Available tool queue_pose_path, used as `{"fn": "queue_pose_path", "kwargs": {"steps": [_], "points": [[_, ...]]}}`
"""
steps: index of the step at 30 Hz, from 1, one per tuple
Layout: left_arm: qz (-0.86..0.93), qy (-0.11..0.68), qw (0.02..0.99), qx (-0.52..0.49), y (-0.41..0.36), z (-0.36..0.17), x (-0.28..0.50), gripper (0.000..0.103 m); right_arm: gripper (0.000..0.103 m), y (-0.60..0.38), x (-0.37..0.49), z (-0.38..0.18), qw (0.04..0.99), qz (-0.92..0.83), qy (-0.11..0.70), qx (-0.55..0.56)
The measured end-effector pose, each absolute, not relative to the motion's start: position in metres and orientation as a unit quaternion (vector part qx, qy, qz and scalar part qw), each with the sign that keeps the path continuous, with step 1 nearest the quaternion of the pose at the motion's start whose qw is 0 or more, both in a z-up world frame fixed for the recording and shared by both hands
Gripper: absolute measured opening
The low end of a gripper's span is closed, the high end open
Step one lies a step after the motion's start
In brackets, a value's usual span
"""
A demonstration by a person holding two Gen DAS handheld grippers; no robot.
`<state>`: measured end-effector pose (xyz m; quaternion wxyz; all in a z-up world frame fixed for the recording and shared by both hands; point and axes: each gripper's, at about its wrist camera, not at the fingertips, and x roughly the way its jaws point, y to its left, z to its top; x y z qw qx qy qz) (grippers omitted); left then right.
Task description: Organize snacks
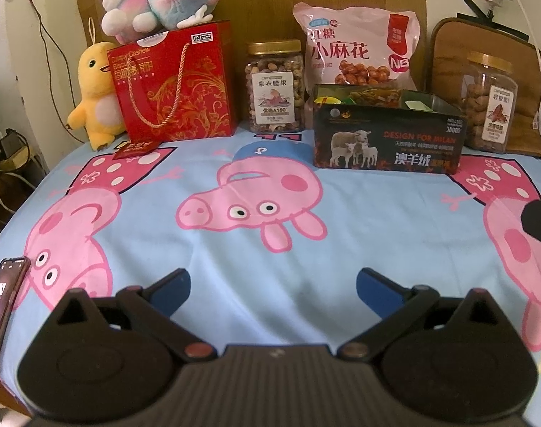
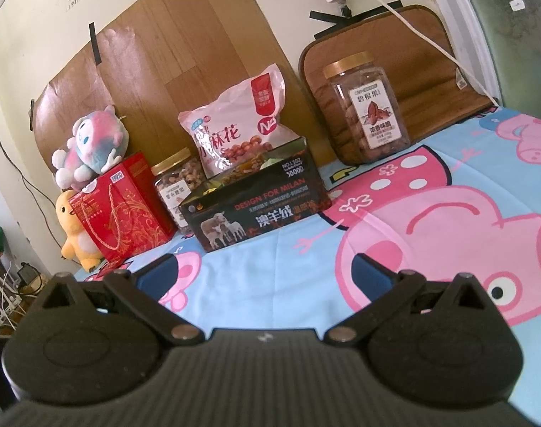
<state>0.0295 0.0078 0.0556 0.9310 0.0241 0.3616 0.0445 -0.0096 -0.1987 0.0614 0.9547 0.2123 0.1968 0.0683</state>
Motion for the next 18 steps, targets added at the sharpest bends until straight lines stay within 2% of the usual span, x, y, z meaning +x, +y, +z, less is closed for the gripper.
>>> {"fn": "queue_pose_path", "kwargs": {"steps": [18], "points": [[0.058,0.356,0.932,0.032,0.0067,0.0571,0.0284,0.103,0.103,-0.1986,-0.0098,0.0617,0.955,0.071,0.197,0.21]]}}
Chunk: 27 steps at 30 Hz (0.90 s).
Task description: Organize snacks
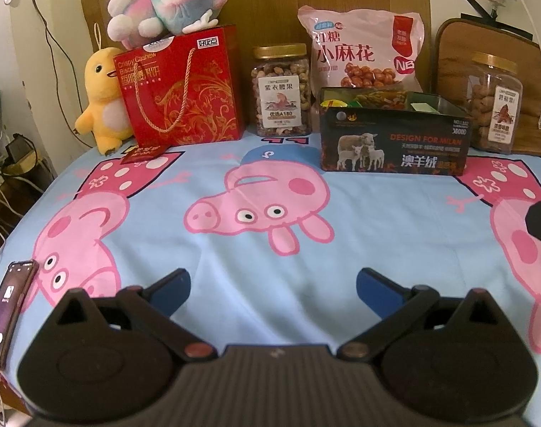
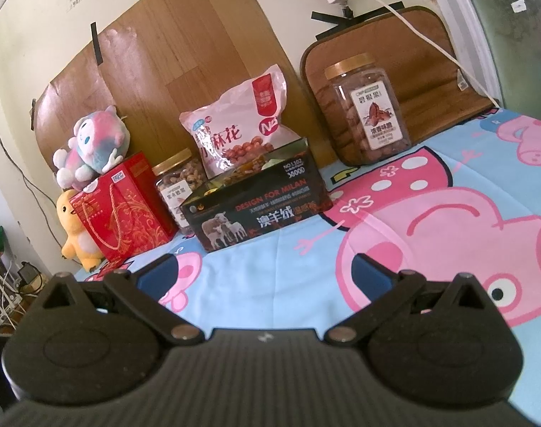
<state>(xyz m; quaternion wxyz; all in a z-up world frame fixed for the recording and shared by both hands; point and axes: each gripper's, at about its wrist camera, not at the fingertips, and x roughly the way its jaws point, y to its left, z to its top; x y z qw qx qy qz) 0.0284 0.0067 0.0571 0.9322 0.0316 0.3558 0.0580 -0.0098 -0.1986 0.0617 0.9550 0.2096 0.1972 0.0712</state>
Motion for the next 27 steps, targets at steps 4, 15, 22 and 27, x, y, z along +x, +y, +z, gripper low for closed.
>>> {"fn": "queue_pose_path", "kwargs": {"steps": [4,15,22,27], "points": [[0.059,0.356,0.932,0.033,0.0062,0.0571,0.0285,0.103,0.103,-0.1984,-0.0091,0.0622,0.955,0.073,0.198,0.207],[0.06,0.356,0.932,0.035,0.0061,0.0572,0.0274,0.103,0.103,-0.1983,-0.009,0.0624,0.955,0.074,0.198,0.207],[0.06,0.356,0.932,0.037,0.006,0.0563,0.0286,0.103,0.103,-0.1983,-0.009,0.0624,0.955,0.075,0.198,0.208],[0.06,0.356,0.932,0.037,0.0056,0.0563,0.0284,0.103,0.103,-0.198,-0.0089,0.0627,0.955,0.074,0.198,0.207]]}}
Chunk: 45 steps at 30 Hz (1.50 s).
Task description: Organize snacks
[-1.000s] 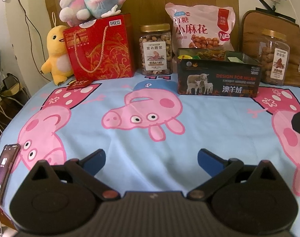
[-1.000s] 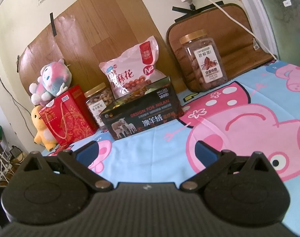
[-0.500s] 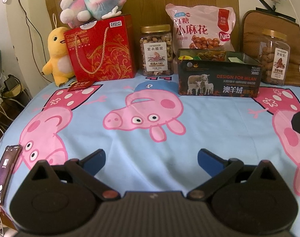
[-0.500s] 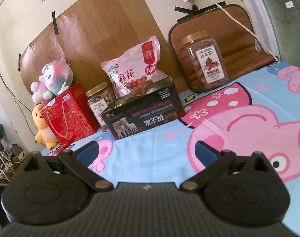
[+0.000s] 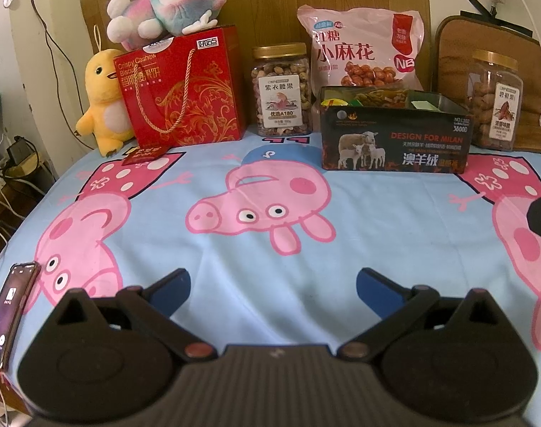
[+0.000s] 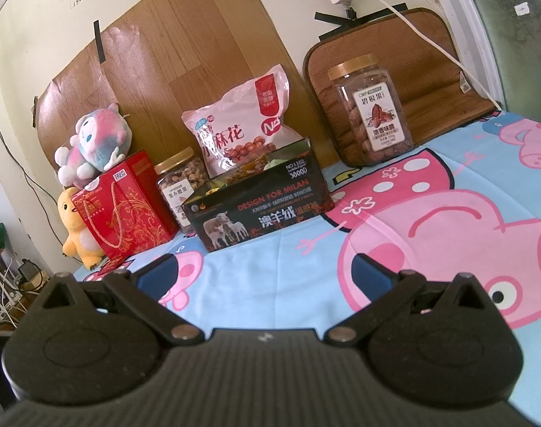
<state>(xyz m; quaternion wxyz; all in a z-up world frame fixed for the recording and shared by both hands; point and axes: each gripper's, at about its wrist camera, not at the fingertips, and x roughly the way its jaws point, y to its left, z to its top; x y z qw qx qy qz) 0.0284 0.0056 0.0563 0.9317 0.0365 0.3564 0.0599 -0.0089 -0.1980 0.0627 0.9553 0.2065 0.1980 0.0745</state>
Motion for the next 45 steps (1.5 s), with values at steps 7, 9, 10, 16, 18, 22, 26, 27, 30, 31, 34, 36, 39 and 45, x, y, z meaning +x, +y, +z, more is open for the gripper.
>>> {"fn": "queue_pose_path", "kwargs": {"steps": [7,9,10,16,18,22,26,27,30,31,34,36,39,45], "points": [[0.06,0.356,0.932,0.036,0.007,0.056,0.029,0.103,0.103,-0.198,-0.009,0.063,0.956,0.075,0.197,0.206],[0.06,0.356,0.932,0.037,0.008,0.056,0.03,0.103,0.103,-0.199,-0.008,0.064,0.956,0.075,0.197,0.205],[0.06,0.357,0.932,0.037,0.008,0.056,0.03,0.103,0.103,-0.198,-0.009,0.064,0.956,0.075,0.197,0.204],[0.058,0.363,0.929,0.041,0.009,0.054,0.033,0.103,0.103,-0.198,-0.005,0.066,0.957,0.074,0.196,0.199],[0.056,0.363,0.929,0.04,0.011,0.054,0.034,0.103,0.103,-0.197,-0.004,0.066,0.958,0.073,0.197,0.197],[0.059,0.36,0.93,0.04,0.013,0.054,0.037,0.103,0.103,-0.195,-0.001,0.067,0.959,0.072,0.196,0.193],[0.055,0.358,0.931,0.036,0.017,0.055,0.041,0.103,0.103,-0.191,0.003,0.068,0.96,0.071,0.197,0.188],[0.056,0.356,0.932,0.035,0.018,0.055,0.042,0.103,0.103,-0.191,0.005,0.068,0.96,0.071,0.197,0.186],[0.055,0.351,0.934,0.035,0.021,0.056,0.044,0.103,0.103,-0.188,0.008,0.07,0.961,0.071,0.198,0.182],[0.054,0.351,0.934,0.034,0.022,0.057,0.045,0.103,0.103,-0.187,0.009,0.07,0.961,0.071,0.198,0.18],[0.05,0.347,0.936,0.032,0.024,0.058,0.049,0.103,0.103,-0.185,0.014,0.073,0.961,0.071,0.198,0.178],[0.049,0.342,0.938,0.031,0.026,0.06,0.051,0.103,0.103,-0.184,0.016,0.074,0.962,0.071,0.197,0.175],[0.051,0.333,0.941,0.035,0.026,0.062,0.053,0.103,0.103,-0.184,0.021,0.076,0.962,0.07,0.197,0.173],[0.047,0.323,0.945,0.031,0.027,0.066,0.06,0.103,0.103,-0.182,0.03,0.08,0.963,0.072,0.197,0.168]]}}
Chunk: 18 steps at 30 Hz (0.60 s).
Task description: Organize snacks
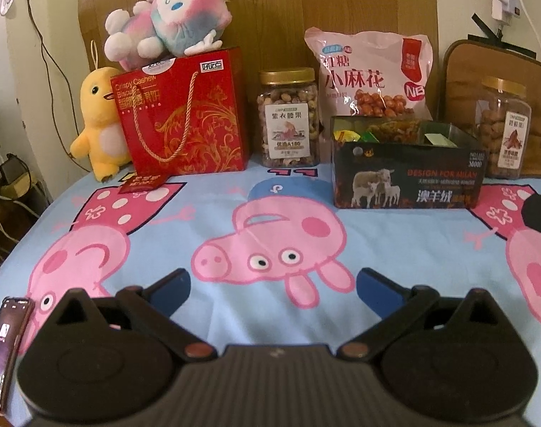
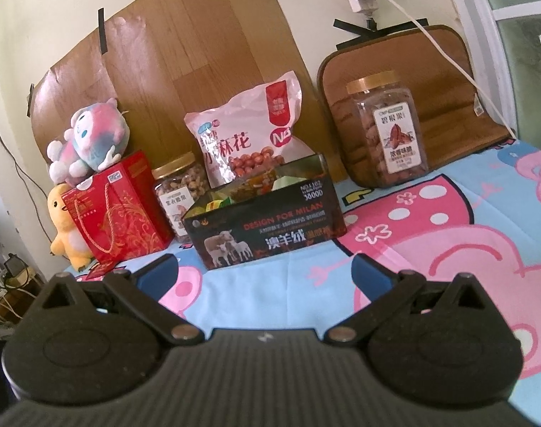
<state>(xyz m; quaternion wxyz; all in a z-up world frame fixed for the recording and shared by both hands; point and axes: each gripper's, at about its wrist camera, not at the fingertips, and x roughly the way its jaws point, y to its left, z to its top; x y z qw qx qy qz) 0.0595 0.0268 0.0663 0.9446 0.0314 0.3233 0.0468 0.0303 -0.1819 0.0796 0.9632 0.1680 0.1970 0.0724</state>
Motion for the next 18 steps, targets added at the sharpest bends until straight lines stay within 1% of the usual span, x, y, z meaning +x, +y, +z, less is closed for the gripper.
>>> {"fn": "queue_pose_path", "kwargs": {"steps": [9,18], "points": [[0.053,0.329,0.943,0.019,0.031,0.064,0.073,0.103,0.103,-0.183,0.045,0.078,0.961,0.073,0.208,0.168],[0.058,0.305,0.95,0.033,0.023,0.068,0.081,0.103,0.103,-0.188,0.053,0.079,0.961,0.072,0.209,0.168]]}}
